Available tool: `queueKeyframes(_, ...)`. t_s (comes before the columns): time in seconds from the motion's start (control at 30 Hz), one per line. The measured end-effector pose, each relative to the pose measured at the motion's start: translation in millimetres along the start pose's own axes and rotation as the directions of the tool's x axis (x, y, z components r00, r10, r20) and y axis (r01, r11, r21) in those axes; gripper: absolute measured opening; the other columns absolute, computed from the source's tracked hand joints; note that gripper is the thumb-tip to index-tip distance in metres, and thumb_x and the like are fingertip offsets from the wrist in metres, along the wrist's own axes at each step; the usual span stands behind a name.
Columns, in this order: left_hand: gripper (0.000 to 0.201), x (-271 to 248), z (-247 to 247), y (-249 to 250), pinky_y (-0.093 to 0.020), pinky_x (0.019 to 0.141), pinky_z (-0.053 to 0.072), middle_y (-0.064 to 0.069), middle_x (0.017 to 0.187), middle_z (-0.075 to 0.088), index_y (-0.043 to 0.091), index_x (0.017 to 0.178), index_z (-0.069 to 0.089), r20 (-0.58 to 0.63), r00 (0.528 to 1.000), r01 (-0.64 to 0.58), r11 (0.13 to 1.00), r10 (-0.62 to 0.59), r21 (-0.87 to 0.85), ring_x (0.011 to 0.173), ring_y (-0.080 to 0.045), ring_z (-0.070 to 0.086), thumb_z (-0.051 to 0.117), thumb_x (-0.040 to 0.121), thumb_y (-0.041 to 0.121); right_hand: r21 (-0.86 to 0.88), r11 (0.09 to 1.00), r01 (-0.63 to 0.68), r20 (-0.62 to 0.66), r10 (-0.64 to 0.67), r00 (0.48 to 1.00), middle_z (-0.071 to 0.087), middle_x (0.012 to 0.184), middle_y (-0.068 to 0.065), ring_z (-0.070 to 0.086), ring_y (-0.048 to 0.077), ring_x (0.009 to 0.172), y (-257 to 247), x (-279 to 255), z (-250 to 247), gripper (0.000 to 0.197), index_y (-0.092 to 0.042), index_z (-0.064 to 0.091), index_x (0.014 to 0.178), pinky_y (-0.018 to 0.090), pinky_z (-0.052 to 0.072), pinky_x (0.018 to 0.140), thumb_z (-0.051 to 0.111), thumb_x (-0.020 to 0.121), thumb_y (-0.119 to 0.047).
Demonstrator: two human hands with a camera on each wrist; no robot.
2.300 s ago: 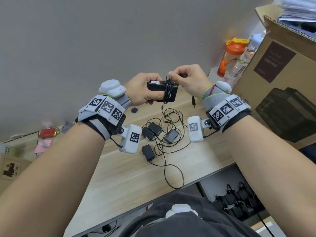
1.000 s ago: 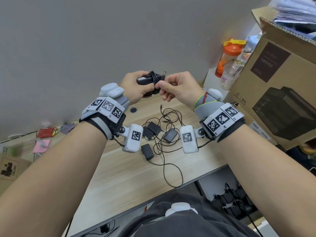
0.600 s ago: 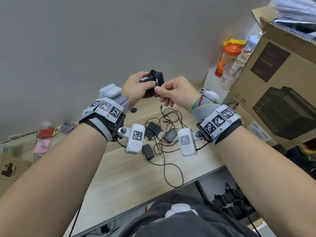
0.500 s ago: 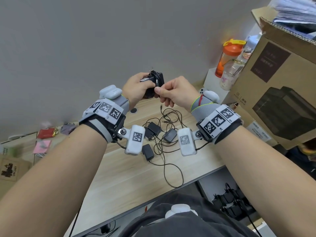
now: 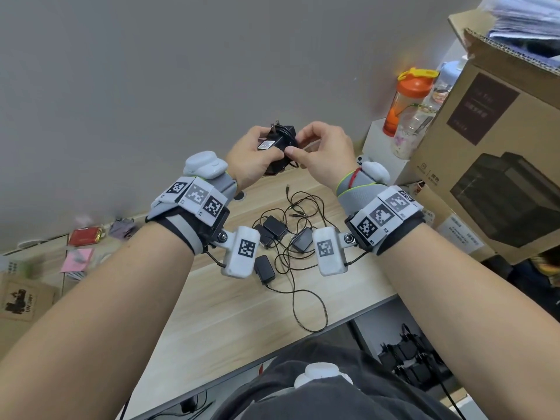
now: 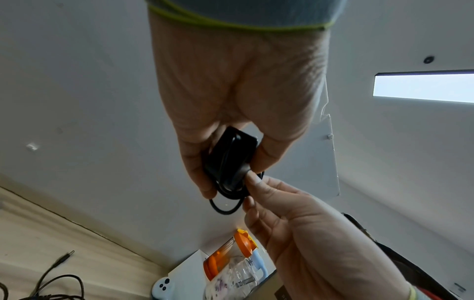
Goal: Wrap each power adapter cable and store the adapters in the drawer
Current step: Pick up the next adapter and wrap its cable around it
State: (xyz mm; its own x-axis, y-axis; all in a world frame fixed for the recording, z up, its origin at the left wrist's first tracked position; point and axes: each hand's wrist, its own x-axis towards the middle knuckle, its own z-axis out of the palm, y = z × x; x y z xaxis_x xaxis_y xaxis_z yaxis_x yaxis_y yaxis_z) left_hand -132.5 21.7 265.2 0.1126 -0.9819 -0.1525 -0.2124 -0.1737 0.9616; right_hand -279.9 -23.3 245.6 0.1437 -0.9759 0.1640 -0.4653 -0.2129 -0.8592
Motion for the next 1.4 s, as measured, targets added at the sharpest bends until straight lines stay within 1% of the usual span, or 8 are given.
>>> queueKeyframes(0.37, 0.033, 10, 3, -10, -0.036, 0.074, 0.061, -0.016, 0.108, 0.060, 0.003, 0.126, 0.053, -0.012, 0.996, 0.085, 0.996, -0.085, -0.036, 0.082, -0.026, 0.066, 0.054, 0.094, 0.007, 0.003, 0.994, 0.109, -0.021, -0.109, 0.994, 0.069, 0.067, 0.003, 0.065, 0.019, 0.061, -2, -2, 3, 0.021, -0.021, 0.055, 0.086, 0.044, 0.056, 0.071, 0.072, 0.077, -0.029)
queueKeyframes(0.6, 0.032, 12, 1, -4, -0.031, 0.060, 0.057, -0.015, 0.104, 0.059, 0.003, 0.123, 0.055, -0.094, 0.993, 0.070, 0.997, -0.074, -0.037, 0.073, -0.026, 0.062, 0.054, 0.092, 0.005, 0.055, 0.996, 0.071, 0.131, -0.078, 0.988, 0.070, 0.074, 0.000, 0.068, 0.016, 0.065, 2, -3, -1, 0.038, -0.025, 0.053, 0.103, 0.040, 0.057, 0.079, 0.072, 0.070, -0.018)
queueKeyframes(0.77, 0.032, 8, 4, 1, -0.027, 0.053, 0.055, -0.012, 0.093, 0.062, 0.006, 0.121, 0.057, -0.049, 0.997, 0.063, 0.998, -0.062, 0.025, 0.061, -0.027, 0.062, 0.053, 0.089, 0.005, -0.011, 0.997, 0.082, 0.071, -0.081, 0.994, 0.068, 0.067, -0.002, 0.067, 0.018, 0.064, 3, 0, 0, 0.035, -0.023, 0.059, 0.108, 0.036, 0.057, 0.074, 0.065, 0.074, -0.018)
queueKeyframes(0.87, 0.029, 8, 1, 4, -0.029, 0.053, 0.053, -0.012, 0.082, 0.064, 0.007, 0.115, 0.061, -0.091, 0.993, 0.078, 0.997, -0.076, 0.019, 0.056, -0.027, 0.060, 0.052, 0.088, 0.006, 0.130, 0.989, 0.070, 0.141, -0.088, 0.986, 0.063, 0.067, -0.007, 0.066, 0.014, 0.059, 8, 1, 0, 0.033, -0.021, 0.061, 0.112, 0.033, 0.057, 0.070, 0.071, 0.080, -0.021)
queueKeyframes(0.97, 0.015, 8, -3, 5, -0.028, 0.048, 0.048, -0.015, 0.077, 0.065, 0.010, 0.096, 0.066, -0.116, 0.989, 0.095, 0.995, -0.094, 0.004, 0.049, -0.026, 0.059, 0.057, 0.090, 0.019, 0.324, 0.945, 0.035, 0.186, -0.100, 0.977, 0.061, 0.084, 0.005, 0.061, 0.014, 0.068, 13, 5, -4, 0.022, -0.014, 0.064, 0.111, 0.031, 0.056, 0.068, 0.068, 0.089, -0.015)
queueKeyframes(1.13, 0.070, 5, -2, 3, -0.030, 0.054, 0.047, -0.008, 0.070, 0.071, 0.011, 0.084, 0.072, -0.082, 0.995, 0.062, 0.994, -0.055, 0.092, 0.049, -0.022, 0.060, 0.059, 0.073, 0.079, 0.425, 0.903, 0.067, 0.216, -0.173, 0.961, 0.065, 0.085, 0.000, 0.065, 0.010, 0.075, 13, 4, -9, 0.014, -0.008, 0.065, 0.104, 0.026, 0.055, 0.076, 0.065, 0.091, -0.003)
queueKeyframes(1.27, 0.062, 3, 1, 1, -0.029, 0.053, 0.044, -0.009, 0.073, 0.073, 0.012, 0.089, 0.073, -0.045, 0.998, 0.042, 0.992, -0.037, 0.115, 0.049, -0.022, 0.058, 0.072, 0.069, 0.070, 0.383, 0.918, 0.101, 0.169, -0.177, 0.969, 0.068, 0.079, -0.002, 0.065, 0.007, 0.072, 15, 5, -8, 0.016, -0.019, 0.059, 0.085, 0.027, 0.056, 0.073, 0.070, 0.089, -0.007)
queueKeyframes(1.4, 0.061, 1, 2, 0, -0.040, 0.062, 0.045, -0.019, 0.087, 0.074, 0.010, 0.090, 0.074, -0.001, 0.998, 0.062, 0.991, -0.062, 0.116, 0.058, -0.026, 0.059, 0.081, 0.063, 0.064, 0.319, 0.943, 0.090, 0.104, -0.130, 0.986, 0.067, 0.072, 0.002, 0.065, 0.009, 0.063, 15, 4, -9, 0.015, -0.015, 0.056, 0.083, 0.021, 0.056, 0.063, 0.067, 0.091, -0.008)
